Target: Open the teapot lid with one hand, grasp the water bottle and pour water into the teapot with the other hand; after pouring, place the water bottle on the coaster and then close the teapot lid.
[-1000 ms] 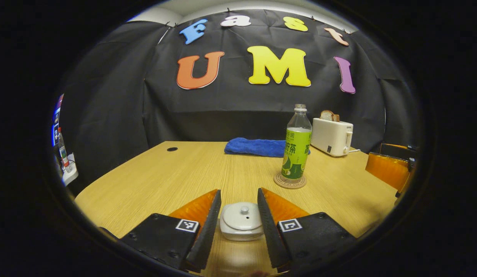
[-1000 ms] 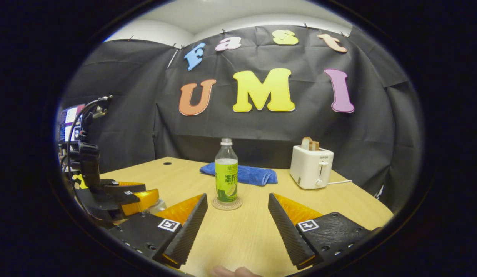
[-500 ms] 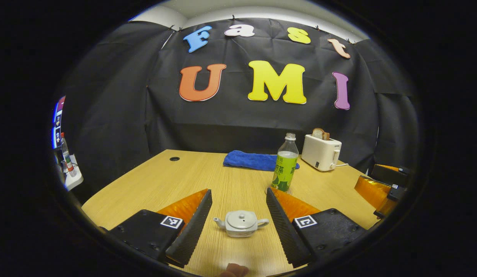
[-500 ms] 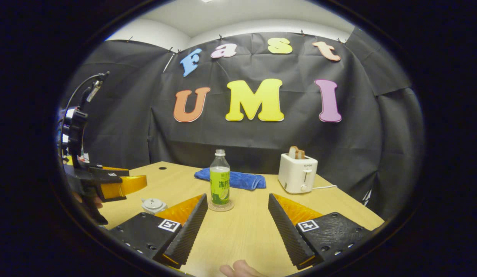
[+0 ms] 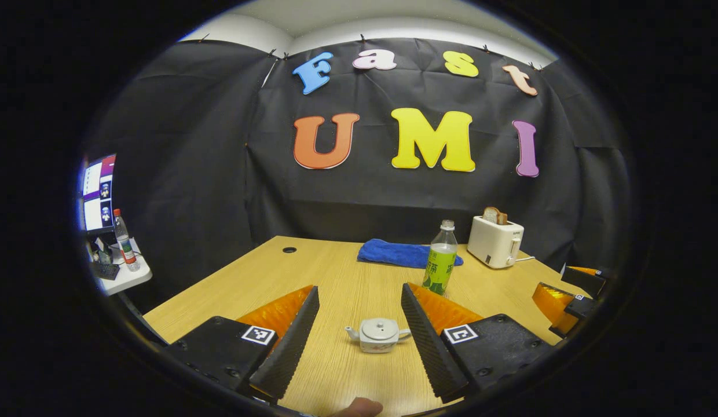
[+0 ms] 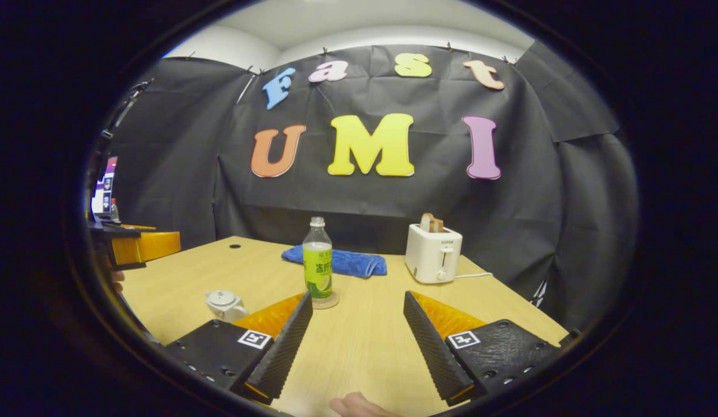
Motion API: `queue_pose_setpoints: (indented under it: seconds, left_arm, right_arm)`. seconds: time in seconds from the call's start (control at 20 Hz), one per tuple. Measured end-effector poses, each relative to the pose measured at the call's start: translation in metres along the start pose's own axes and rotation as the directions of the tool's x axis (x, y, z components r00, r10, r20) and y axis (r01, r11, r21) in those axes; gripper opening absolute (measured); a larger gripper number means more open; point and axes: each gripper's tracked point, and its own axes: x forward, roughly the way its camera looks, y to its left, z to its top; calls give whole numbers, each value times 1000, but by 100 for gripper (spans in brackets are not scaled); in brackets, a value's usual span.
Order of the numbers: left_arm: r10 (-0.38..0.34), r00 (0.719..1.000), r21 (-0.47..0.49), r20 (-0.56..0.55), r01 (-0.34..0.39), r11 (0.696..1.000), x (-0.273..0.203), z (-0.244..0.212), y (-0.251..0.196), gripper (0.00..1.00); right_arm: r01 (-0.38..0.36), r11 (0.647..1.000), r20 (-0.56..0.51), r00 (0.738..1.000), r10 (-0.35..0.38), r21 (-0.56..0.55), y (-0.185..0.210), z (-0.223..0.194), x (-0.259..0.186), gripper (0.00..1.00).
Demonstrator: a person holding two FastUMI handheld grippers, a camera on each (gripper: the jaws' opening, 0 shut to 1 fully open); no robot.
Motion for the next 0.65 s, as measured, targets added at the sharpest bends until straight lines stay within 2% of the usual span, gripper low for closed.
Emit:
queue_pose_setpoints:
  seconds: [0.1, 0.65]
  left_arm:
    - [-25, 1000, 4, 5, 25, 1000, 3, -1, -4, 90]
    - [-37, 998, 33, 46, 36, 999, 8, 1, -5, 90]
  right_arm:
    - [11, 1000, 9, 1000, -11, 0, -3, 0, 2, 95]
    - [-1, 1000, 21, 1000, 1, -25, -3, -1, 7, 94]
